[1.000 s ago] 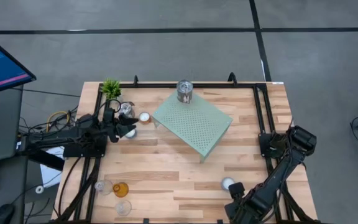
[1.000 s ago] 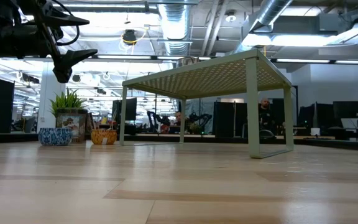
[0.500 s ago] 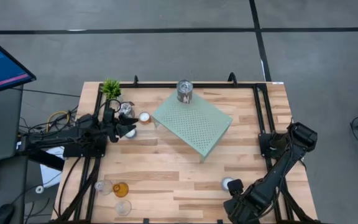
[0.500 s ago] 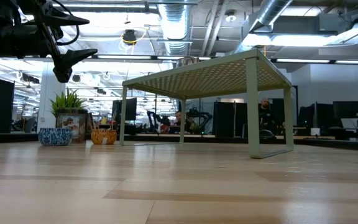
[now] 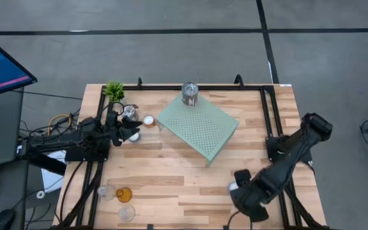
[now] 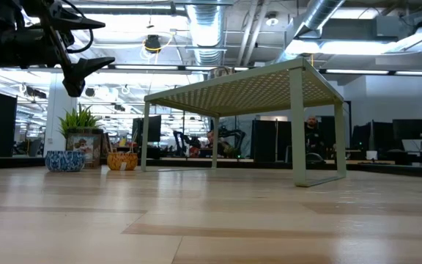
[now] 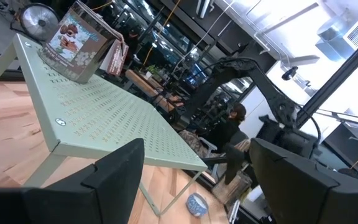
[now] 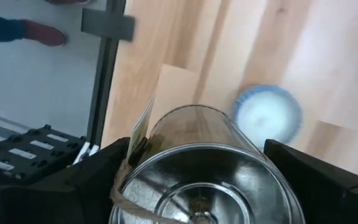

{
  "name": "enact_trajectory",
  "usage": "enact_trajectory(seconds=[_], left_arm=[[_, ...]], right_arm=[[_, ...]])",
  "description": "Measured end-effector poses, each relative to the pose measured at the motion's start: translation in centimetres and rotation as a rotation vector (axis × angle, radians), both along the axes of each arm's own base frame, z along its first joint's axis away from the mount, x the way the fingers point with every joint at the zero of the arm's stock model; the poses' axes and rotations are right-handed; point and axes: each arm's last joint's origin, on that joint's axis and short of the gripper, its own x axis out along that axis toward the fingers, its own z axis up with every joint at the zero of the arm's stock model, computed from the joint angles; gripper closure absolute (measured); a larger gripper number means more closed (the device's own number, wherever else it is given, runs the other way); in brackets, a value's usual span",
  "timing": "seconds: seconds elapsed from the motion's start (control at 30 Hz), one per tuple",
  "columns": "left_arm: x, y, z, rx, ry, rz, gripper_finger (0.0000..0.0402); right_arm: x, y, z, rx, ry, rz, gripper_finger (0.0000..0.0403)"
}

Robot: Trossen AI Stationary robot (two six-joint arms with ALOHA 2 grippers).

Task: Stock candles on shelf
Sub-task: Put the bottom silver scented candle on the shelf

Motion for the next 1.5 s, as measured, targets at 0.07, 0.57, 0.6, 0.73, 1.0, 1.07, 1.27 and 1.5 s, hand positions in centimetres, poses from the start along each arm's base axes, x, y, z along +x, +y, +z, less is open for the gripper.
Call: enact_trajectory(seconds=[0.07,0.57,0.6,0.73,1.0,1.07,1.27,1.5], left_arm=[[0.0,0.0,0.0,0.000,0.000,0.000,0.0108],[0.0,0.0,0.0,0.001,-0.003,0.000,0.0108],[0.0,0.0,0.0,0.001,-0.003,0.000,0.0108],[0.0,0.0,0.0,0.001,-0.003,0.000,0.0108],[0.0,0.0,0.0,0.001,-0.004,0.000,0.0108],[0.0,0.0,0.0,0.001,-0.004,0.000,0.0108],[0.0,0.0,0.0,0.001,-0.005,0.000,0.0108],[0.0,0.0,0.1,0.001,-0.009,0.000,0.0108]], right_arm=[[0.1,-1.2,0.9,0.003,-0.012,-0.017,0.0071],[0.6,-8.8,5.0,0.013,-0.086,-0.132,0.0068],[0.7,-9.3,5.1,0.006,-0.087,-0.139,0.0062],[1.2,-11.2,5.5,-0.015,-0.112,-0.161,0.0052],[2.5,-14.3,8.3,-0.033,-0.182,-0.153,0.0114],[2.5,-14.9,8.7,-0.039,-0.177,-0.172,0.0127],[1.1,-14.0,8.2,-0.080,-0.135,-0.178,0.0138],[-2.3,-12.4,6.1,-0.234,-0.215,-0.200,0.0138]])
